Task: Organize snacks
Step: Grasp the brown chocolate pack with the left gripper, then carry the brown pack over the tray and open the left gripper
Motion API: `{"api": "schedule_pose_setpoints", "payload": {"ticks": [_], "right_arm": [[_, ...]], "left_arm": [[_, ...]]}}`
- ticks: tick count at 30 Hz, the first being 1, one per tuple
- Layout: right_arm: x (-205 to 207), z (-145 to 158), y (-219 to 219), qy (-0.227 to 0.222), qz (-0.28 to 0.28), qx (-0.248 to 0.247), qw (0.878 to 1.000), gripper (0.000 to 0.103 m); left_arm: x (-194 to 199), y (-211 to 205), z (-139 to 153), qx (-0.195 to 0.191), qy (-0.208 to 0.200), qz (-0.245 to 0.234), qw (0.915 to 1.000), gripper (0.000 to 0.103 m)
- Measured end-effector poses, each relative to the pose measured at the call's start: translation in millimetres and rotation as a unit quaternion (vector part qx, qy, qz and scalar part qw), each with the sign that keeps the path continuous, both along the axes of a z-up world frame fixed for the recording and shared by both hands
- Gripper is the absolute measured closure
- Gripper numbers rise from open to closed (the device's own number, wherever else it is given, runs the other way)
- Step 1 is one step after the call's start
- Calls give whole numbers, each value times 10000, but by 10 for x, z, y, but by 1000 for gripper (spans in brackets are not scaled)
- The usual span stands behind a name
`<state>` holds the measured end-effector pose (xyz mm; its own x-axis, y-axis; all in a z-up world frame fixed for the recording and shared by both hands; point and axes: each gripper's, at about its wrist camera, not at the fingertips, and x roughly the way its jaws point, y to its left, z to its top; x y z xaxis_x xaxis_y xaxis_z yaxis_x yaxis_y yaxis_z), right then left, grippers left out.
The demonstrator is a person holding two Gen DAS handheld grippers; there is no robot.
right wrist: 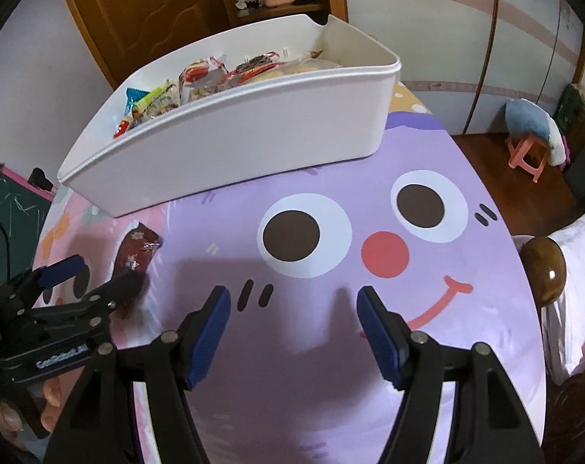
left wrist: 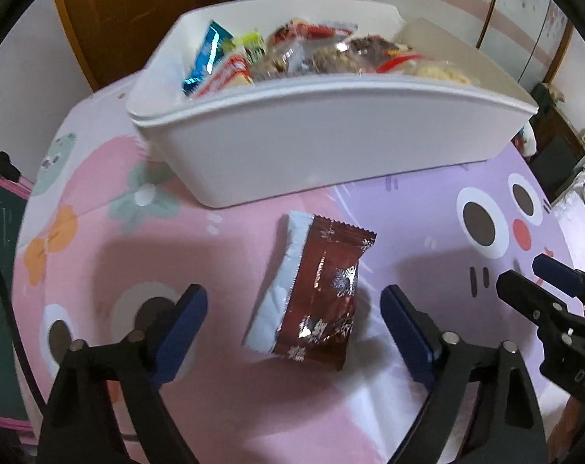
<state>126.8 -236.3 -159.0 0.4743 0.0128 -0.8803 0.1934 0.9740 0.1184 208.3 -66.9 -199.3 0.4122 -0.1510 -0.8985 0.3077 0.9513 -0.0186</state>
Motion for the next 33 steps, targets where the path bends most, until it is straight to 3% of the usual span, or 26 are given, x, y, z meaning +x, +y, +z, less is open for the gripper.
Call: {"api": "schedule_pose_setpoints", "payload": {"ticks": [5, 7, 9, 12, 25, 27, 33], "right_arm": [[44, -38, -3, -63, 32, -75, 9999, 35], [59, -50, -14, -89, 18, -99, 9999, 35], [75, -64, -6, -106, 21, -108, 9999, 35], [90, -85, 13, -124, 25, -152, 9998, 35], [57, -75, 99, -148, 135, -248, 9995, 35], [34, -10, 133, -203, 177, -272, 9993, 35], [13, 373, 187, -540, 367, -421, 9970, 35]], "left_arm": [[58, -85, -60, 7, -25, -81, 10000, 26], [65, -116, -45, -19, -96, -108, 9999, 34], [67, -138, -29, -28, -145, -144, 9998, 53], [59, -171, -9, -12, -182, -161, 9997, 67], [-314, 39, 152, -538, 255, 27, 9982, 71], [-363, 88, 294, -657, 267, 48, 9975, 71], [-299, 92, 1053, -793, -304, 23, 9964, 71]]}}
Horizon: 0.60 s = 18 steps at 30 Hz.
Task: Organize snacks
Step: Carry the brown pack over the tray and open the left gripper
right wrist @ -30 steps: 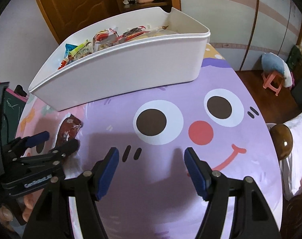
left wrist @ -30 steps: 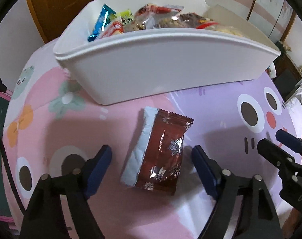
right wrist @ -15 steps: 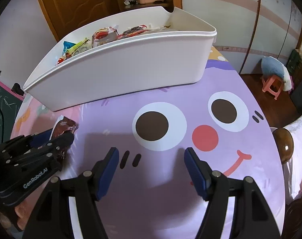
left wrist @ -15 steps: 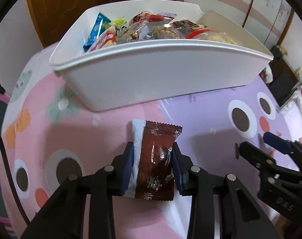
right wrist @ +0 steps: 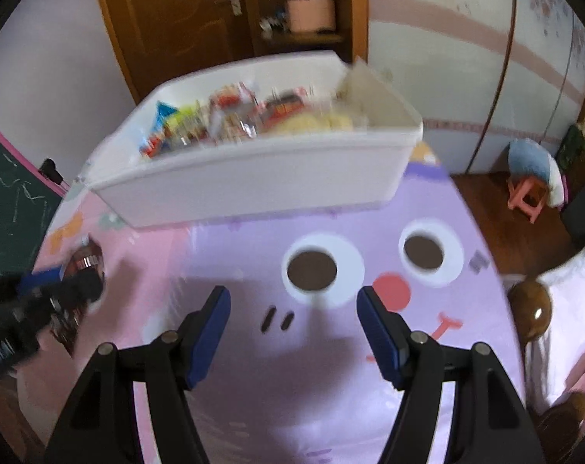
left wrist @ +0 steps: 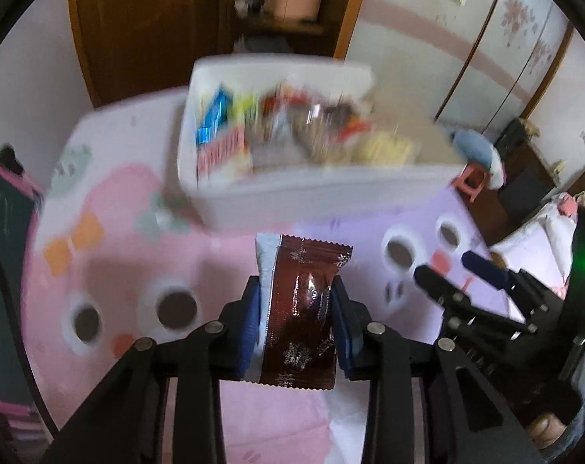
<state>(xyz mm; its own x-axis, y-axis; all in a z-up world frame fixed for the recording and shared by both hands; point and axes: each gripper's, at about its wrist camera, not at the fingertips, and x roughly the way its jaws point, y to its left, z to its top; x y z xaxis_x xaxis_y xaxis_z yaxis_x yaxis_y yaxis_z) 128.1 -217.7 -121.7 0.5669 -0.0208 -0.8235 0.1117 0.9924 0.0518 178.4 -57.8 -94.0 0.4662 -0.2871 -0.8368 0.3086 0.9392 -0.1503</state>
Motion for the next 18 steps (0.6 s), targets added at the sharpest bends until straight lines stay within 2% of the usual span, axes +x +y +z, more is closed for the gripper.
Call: {"api": "schedule_pose_setpoints", "payload": {"ticks": [3, 7, 11, 15, 18], "right_arm": [[55, 367, 20, -310, 103, -96, 9994, 35], [185, 1027, -8, -971, 254, -324, 9944, 35], [418, 1638, -143, -1397, 186, -229, 9898, 35], [661, 2011, -252, -1685, 125, -151, 9855, 34], [876, 2172, -257, -1792, 64, -427, 9829, 34]], "left_arm": [[48, -76, 439, 87, -402, -34, 9991, 71], [198, -87, 983, 49, -731, -20, 9973, 71], [371, -166, 1481, 147, -1216, 99, 9924, 71], [600, -234, 1776, 230, -1490, 174, 9884, 71], [823, -295, 1859, 262, -1542, 254, 9874, 71]]}}
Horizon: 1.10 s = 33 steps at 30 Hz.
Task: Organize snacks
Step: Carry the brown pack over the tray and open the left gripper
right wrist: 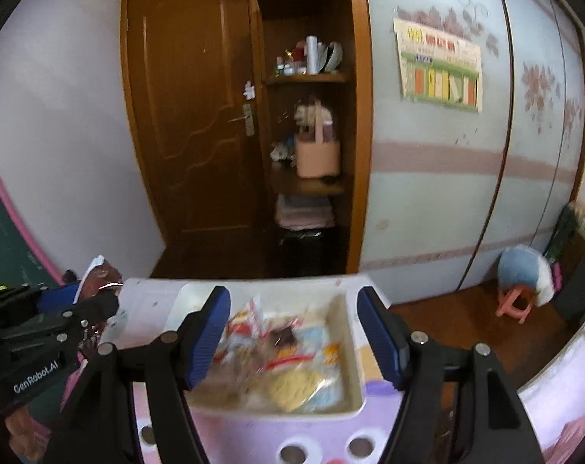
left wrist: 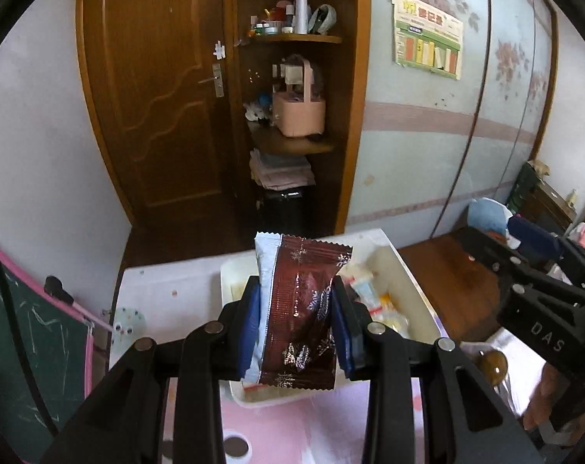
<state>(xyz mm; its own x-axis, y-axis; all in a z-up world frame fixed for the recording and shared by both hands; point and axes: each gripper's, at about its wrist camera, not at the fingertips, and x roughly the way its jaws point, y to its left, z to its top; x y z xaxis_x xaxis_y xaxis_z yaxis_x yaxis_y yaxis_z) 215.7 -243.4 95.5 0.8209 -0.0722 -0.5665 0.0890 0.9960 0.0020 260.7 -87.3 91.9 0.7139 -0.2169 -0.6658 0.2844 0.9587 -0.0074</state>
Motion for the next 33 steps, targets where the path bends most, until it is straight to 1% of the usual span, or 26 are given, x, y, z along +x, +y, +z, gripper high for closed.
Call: {"api": "schedule_pose_setpoints", "payload": {"ticks": [3, 8, 12, 18, 19, 20, 21, 22, 23, 25, 26, 30, 33], "right_arm": [[220, 56, -8, -21, -58, -42, 10000, 34], [491, 5, 23, 59, -105, -200, 9997, 34], [682, -182, 74, 284, -113, -330, 9990, 34], [860, -565, 128, 716, -92, -435, 9964, 34], [885, -628, 126, 791, -86, -437, 9959, 34], [907, -678, 128, 851, -75, -438, 9954, 34], [932, -745, 128, 940, -65, -443, 9946, 34], [949, -790, 125, 997, -64, -450, 9940, 34], [972, -865, 126, 1097, -54, -462, 9929, 34], [998, -952, 117, 1223, -60, -513, 9911, 34], [1009, -1007, 112, 1298, -38, -530, 9901, 34], [1046, -1193, 79, 1615, 30, -429, 9859, 34], [1039, -1269, 86, 1728, 17, -451, 9839, 34]], "left_arm": [[243, -44, -57, -12, 74, 84, 9999, 71], [577, -78, -380, 27, 256, 205, 9995, 71], [756, -111, -684, 151, 409, 286, 9986, 70], [894, -131, -1006, 238, 573, 344, 9975, 68], [901, -115, -1044, 239, 607, 349, 9973, 66], [927, -116, -1094, 239, 669, 336, 9969, 53], [947, -118, -1133, 241, 709, 350, 9966, 29], [954, -101, -1178, 217, 726, 387, 9964, 17], [945, -83, -1209, 198, 677, 436, 9966, 8], [924, -64, -1260, 178, 656, 398, 9969, 6], [922, -61, -1303, 202, 721, 340, 9966, 5], [915, -50, -1426, 369, 934, 286, 9945, 5], [891, -51, -1439, 466, 953, 269, 9940, 5]]}}
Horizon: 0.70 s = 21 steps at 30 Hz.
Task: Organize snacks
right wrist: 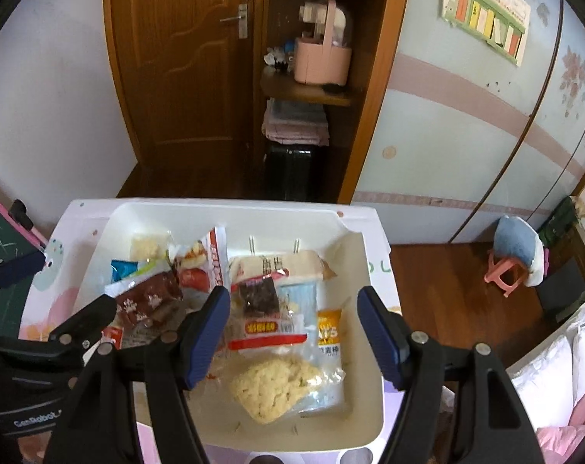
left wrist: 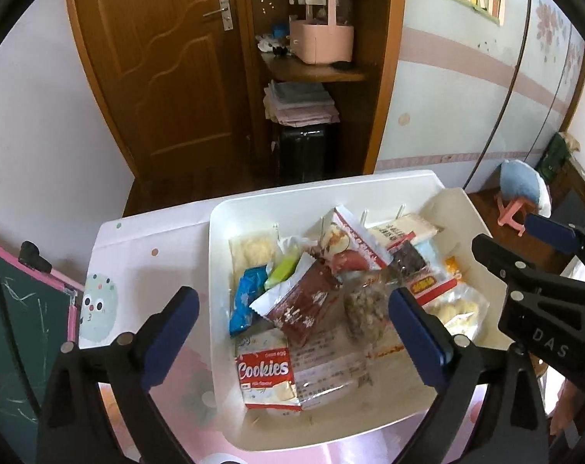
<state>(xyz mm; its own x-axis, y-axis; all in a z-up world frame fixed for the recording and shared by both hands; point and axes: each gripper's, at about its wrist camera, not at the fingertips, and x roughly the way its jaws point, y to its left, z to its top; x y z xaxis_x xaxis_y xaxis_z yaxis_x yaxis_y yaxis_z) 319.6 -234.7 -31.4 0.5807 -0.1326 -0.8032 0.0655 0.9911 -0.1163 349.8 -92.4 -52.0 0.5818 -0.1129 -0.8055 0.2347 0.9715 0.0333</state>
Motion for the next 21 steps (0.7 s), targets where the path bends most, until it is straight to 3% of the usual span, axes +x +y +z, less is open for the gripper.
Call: {"api": "schedule_pose_setpoints", "payload": {"ticks": [13, 21], "right_arm": [[-222, 64, 146, 111, 132, -79, 9998, 34], [-737, 281, 264, 41, 204, 57, 9998, 34]], "left_arm": [[-272, 85, 109, 40, 82, 1, 10000, 4], [-883, 315, 345, 84, -77, 131, 9998, 4]]}}
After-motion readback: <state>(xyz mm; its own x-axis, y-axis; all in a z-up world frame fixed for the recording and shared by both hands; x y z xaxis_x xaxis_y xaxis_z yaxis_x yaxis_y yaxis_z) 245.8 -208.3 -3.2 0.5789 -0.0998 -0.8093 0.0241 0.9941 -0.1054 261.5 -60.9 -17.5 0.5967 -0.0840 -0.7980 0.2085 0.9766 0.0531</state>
